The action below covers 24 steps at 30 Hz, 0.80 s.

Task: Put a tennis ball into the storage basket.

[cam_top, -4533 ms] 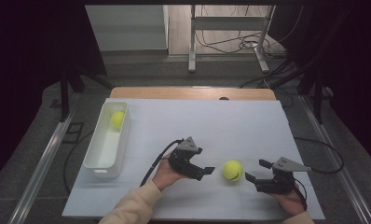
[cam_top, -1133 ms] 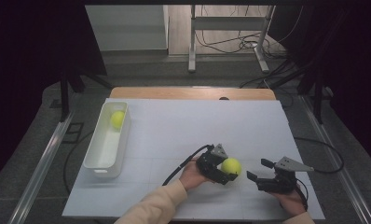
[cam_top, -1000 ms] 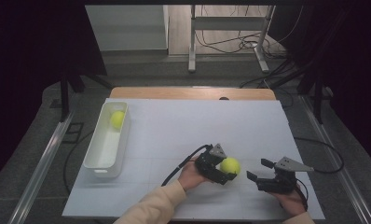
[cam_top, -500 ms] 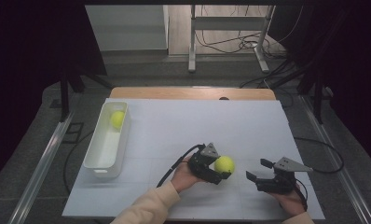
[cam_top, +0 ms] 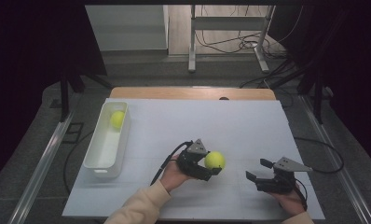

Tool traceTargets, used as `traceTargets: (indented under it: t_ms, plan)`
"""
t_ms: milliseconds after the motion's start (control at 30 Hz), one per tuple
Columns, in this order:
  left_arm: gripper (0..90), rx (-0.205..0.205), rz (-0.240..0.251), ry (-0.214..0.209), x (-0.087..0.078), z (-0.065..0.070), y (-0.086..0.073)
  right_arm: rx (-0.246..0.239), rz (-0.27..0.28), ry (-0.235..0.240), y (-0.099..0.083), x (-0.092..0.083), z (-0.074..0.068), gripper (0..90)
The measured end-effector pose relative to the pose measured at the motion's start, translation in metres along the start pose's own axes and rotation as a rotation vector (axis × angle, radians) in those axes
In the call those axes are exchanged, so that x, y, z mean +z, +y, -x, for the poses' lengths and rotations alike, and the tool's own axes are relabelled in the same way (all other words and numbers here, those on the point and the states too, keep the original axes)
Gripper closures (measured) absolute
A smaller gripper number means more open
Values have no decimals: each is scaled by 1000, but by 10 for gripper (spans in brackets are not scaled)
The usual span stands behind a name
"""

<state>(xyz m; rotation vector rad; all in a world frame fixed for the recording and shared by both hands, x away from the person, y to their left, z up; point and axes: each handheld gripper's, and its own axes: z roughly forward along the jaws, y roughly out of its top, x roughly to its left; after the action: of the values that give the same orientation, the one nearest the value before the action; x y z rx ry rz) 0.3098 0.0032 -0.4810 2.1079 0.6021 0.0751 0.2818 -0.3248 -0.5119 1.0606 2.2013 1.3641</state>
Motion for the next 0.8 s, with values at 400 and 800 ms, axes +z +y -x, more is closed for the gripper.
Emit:
traceTargets:
  t_ms: [400, 800]
  plan:
    - [266, -30, 9, 17, -17, -9, -7, -4, 2, 7, 0, 0, 0, 158]
    - [266, -50, 29, 36, -31, -15, -10, -6, -3, 6, 0, 1, 0, 158]
